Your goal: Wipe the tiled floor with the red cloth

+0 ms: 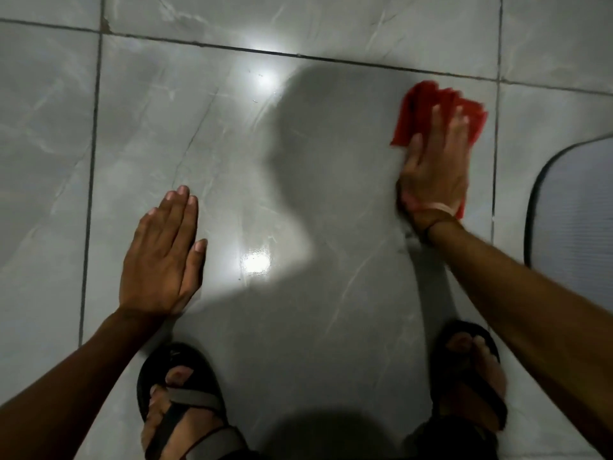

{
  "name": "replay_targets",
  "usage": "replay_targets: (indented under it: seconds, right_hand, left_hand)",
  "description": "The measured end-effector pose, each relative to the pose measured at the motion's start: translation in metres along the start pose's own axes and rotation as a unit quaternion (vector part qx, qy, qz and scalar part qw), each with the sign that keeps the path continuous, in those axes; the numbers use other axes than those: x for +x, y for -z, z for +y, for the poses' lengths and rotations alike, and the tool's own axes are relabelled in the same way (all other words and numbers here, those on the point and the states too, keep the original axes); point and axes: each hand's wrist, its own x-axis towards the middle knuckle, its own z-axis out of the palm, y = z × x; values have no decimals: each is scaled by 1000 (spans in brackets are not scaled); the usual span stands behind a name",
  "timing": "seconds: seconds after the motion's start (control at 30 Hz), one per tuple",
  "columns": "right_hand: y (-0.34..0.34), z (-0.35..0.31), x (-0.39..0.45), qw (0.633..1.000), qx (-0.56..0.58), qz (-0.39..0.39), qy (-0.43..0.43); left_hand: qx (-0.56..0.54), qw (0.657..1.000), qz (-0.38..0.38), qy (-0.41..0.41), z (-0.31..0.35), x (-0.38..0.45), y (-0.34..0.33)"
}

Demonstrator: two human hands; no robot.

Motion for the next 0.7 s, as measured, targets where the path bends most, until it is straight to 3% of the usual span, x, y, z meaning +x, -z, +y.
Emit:
replay_targets:
  seconds: [0.07, 0.1, 0.17, 0.23, 0.27, 0.3, 0.33, 0.37, 0.4, 0.47, 0.5, 0.53, 0.6, 0.67, 0.7]
  right_hand:
    - [-12, -17, -55, 979, -14, -57, 196]
    - [-16, -23, -91, 937, 12, -97, 337]
    - [-17, -29, -156, 791, 52, -221, 569]
    - [-18, -29, -166, 637, 59, -299, 708]
    - [-21, -29, -148, 587, 68, -303, 748]
    - [-25, -32, -122, 566, 65, -294, 768]
    - [-28, -37, -92, 581, 57, -262, 768]
    - [-30, -43, -56, 629, 47, -220, 744]
    - [-33, -53, -18, 707, 42, -179, 683]
    - [-32, -78, 51, 879, 38, -84, 468]
    - [-33, -90, 76, 937, 36, -66, 340]
    - [-36, -103, 91, 966, 32, -69, 247]
    - [-41, -120, 88, 972, -3, -78, 222]
    - [-41, -120, 51, 931, 9, -82, 357]
    - [-43, -113, 27, 886, 21, -94, 455]
  left_hand:
    - [-1, 1000, 3, -2, 0, 0, 1]
    - [-2, 1000, 3, -3, 0, 1, 1]
    - [-1, 1000, 3, -5, -1, 0, 1]
    - [3, 1000, 6, -7, 0, 0, 1]
    - [5, 1000, 7, -8, 1, 0, 1]
    - [6, 1000, 5, -8, 1, 0, 1]
    - [5, 1000, 3, -8, 1, 0, 2]
    - [4, 1000, 1, -8, 0, 1, 1]
    - [3, 1000, 1, -9, -1, 1, 1]
    - [3, 1000, 2, -4, -1, 0, 1]
    - [4, 1000, 3, -5, -1, 0, 1]
    - [4, 1000, 5, -7, 0, 1, 1]
    - [5, 1000, 3, -8, 1, 3, 3]
    - [7, 1000, 0, -6, 1, 2, 4]
    - [9, 1000, 3, -7, 1, 2, 4]
